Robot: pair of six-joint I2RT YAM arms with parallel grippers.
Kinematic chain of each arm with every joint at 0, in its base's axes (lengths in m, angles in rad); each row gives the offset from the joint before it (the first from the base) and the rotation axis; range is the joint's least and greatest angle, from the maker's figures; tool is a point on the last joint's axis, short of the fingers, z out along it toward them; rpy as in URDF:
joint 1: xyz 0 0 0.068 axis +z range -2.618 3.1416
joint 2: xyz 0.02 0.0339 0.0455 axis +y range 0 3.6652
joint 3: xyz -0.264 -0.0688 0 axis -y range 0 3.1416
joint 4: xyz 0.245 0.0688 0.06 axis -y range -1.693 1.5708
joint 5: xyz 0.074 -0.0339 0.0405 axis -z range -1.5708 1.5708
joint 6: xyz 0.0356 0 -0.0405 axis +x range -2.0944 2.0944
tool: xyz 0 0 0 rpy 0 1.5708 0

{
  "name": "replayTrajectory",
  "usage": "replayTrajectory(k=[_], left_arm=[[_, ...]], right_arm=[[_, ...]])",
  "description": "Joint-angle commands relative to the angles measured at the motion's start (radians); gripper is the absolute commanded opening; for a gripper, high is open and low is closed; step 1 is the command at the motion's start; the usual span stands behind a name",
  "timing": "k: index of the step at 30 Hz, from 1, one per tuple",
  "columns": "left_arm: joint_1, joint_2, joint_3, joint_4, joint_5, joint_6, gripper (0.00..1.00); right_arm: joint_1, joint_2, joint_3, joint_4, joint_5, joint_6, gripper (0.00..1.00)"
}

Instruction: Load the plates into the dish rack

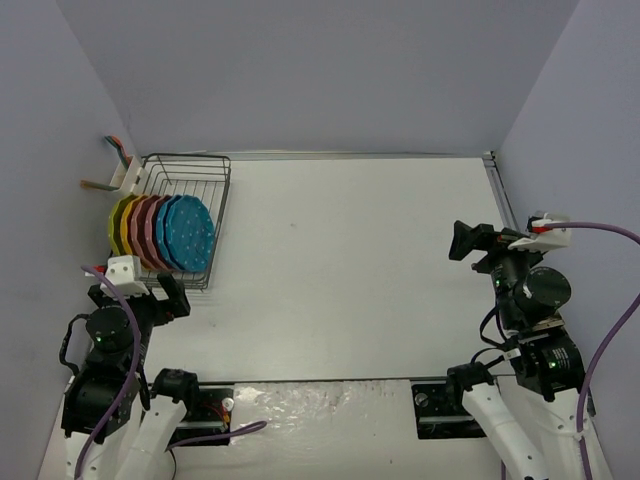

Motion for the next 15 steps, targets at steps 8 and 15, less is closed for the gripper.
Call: replayTrajectory(k=[8, 15], left_arm=[[-0.007, -0.033, -0.050, 0.132, -0.008, -0.033, 0.88], [-0.007, -0.045, -0.068, 0.136, -0.011, -0.036, 0.88]], right_arm=[[0.016, -0.008, -0.012, 0.100, 0.030, -0.025, 1.00], [0.021, -0.005, -0.012, 0.104, 0.034, -0.022, 1.00]])
